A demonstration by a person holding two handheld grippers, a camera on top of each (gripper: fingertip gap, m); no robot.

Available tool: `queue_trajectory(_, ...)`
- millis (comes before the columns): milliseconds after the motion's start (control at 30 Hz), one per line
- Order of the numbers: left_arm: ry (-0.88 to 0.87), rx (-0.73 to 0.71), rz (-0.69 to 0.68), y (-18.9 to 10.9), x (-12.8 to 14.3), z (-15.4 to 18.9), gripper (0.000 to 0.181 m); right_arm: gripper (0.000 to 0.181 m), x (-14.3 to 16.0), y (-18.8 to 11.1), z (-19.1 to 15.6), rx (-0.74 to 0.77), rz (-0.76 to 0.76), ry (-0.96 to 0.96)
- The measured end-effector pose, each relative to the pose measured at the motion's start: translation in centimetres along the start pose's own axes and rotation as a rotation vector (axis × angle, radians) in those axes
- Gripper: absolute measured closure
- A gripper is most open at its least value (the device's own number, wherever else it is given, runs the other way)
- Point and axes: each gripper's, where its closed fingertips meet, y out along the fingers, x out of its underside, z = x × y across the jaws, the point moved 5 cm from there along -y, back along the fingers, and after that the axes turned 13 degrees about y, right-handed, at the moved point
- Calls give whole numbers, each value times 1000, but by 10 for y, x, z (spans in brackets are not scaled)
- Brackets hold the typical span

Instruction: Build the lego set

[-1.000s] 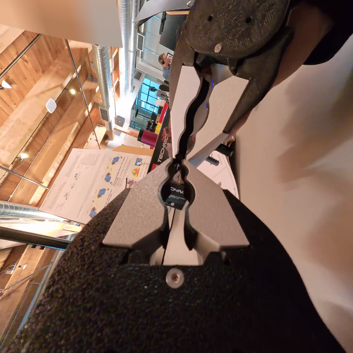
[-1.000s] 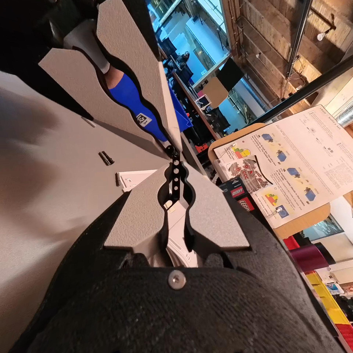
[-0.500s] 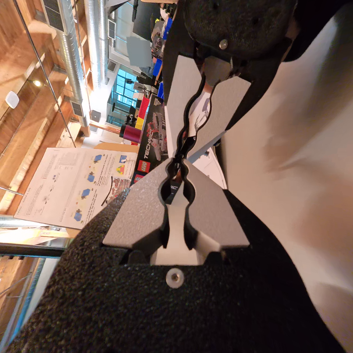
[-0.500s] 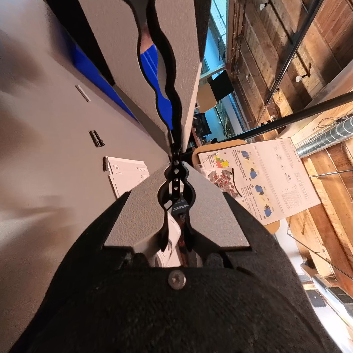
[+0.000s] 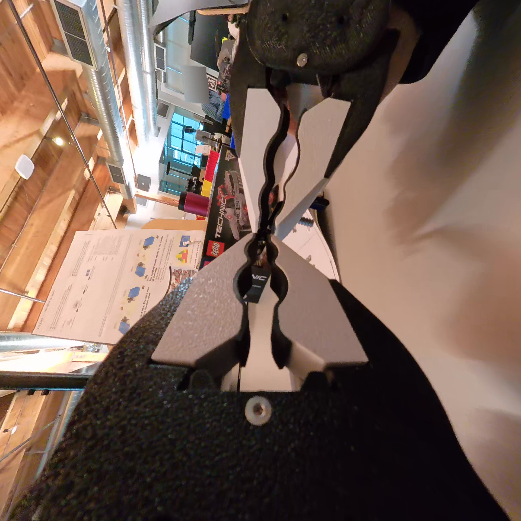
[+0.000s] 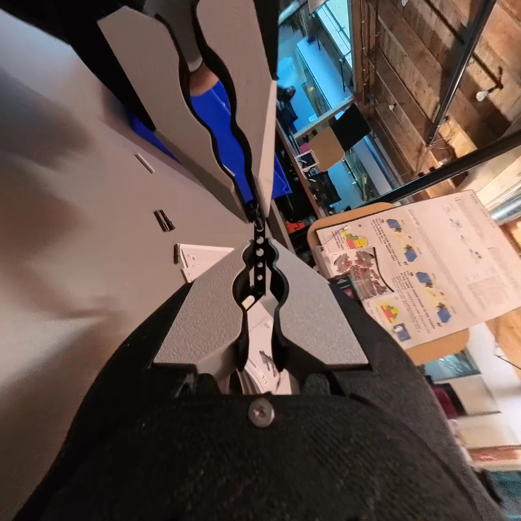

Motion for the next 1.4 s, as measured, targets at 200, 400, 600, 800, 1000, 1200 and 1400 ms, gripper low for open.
queue_trajectory(200, 46, 16, -39, 3, 0, 2, 178, 177, 3, 1, -1, 22, -30, -74)
queue_trajectory(400, -112, -32, -1, 8, 2, 1, 178, 177, 4, 1, 1, 71, -44, -99)
queue_trajectory(600, -245, -82, 91, 7, 5, 1, 178, 177, 3, 0, 2, 56, -23, -32)
queue_trajectory(800, -45, -15, 12, 5, 3, 4, 178, 177, 5, 0, -1, 31, -36, -63)
queue_trajectory(1000, 180, 93, -96, 4, -2, 9, 178, 177, 7, 1, -7, 26, -56, -163)
queue_trajectory(1200, 165, 114, -73, 0, -3, 8, 178, 177, 5, -2, -9, 35, -35, -219)
queue_trajectory(1400, 33, 126, 49, -5, -8, 9, 177, 178, 4, -9, -11, -94, 46, -156)
